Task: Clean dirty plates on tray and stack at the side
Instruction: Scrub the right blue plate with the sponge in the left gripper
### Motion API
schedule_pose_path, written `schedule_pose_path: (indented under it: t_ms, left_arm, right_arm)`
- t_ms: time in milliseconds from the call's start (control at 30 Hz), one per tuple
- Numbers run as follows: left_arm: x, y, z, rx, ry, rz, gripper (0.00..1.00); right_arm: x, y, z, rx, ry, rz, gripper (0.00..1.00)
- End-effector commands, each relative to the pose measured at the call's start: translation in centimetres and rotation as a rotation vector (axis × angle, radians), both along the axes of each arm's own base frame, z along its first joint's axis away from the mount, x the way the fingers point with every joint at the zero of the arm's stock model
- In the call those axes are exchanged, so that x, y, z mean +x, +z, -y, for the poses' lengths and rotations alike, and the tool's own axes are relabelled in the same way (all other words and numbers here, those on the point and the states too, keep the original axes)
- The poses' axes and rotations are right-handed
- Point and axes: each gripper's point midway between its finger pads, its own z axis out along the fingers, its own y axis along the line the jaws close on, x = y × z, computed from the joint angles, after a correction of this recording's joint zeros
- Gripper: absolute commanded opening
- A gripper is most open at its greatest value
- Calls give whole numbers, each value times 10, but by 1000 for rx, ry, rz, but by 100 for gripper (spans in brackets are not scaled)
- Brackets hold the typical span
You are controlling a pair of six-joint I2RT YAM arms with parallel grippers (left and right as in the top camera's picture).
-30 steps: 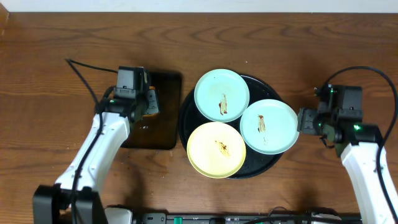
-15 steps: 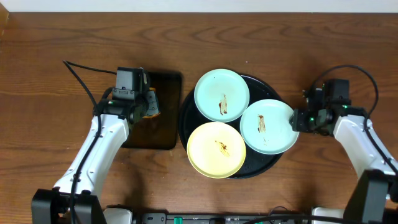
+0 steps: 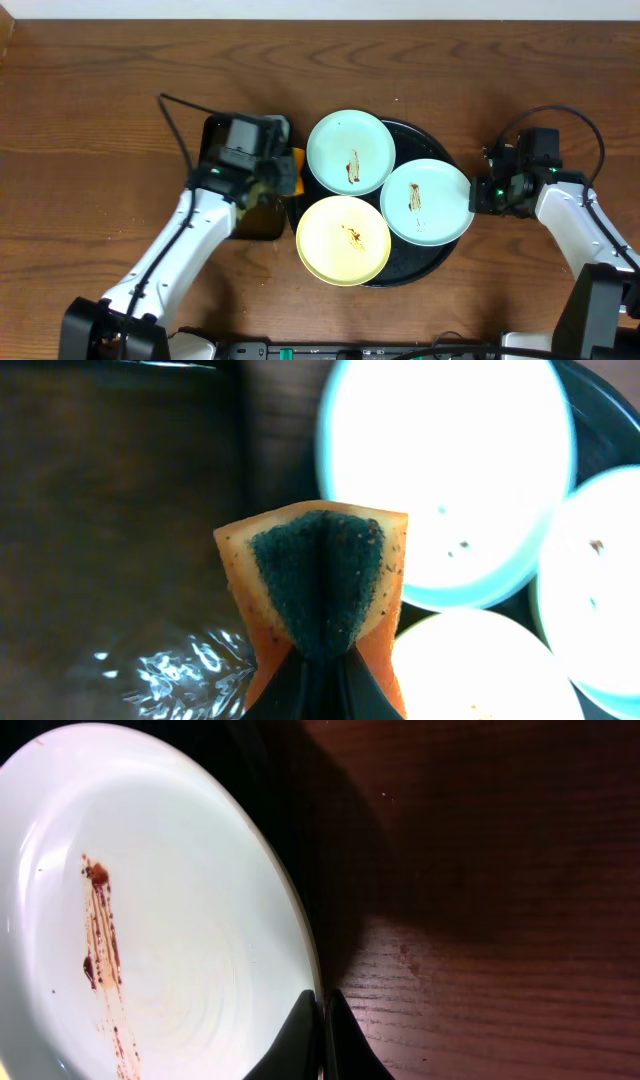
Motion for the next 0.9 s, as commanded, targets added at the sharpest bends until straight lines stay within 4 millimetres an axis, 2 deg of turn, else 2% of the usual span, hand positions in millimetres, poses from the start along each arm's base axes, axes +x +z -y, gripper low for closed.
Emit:
schedule_pose_path:
  t_ms: [0,67,233,400,600,667,867]
  left_arm:
    - [-6,18,35,-36,-86,35,7]
    - [-8,26,51,-56,-110,48,7]
    - [-14,52,103,-145,-200,89,7]
    - [-16,59,152,-197,-281,58,7]
    - [-12,47,198,-213,-359,43,7]
    - [-20,39,221,-273,-425,19,7]
    - [-42,4,256,-330,-509,-73,7]
  right_arm:
    - [3,2,2,11,-4,5,1]
    - [3,2,2,12,-4,3,1]
    - [3,2,2,14,-7,2,1]
    - [3,2,2,14,-6,0,1]
    - [2,1,2,14,-6,-3,1]
    - [2,1,2,14,-6,-4,1]
    - [2,1,2,14,-6,-4,1]
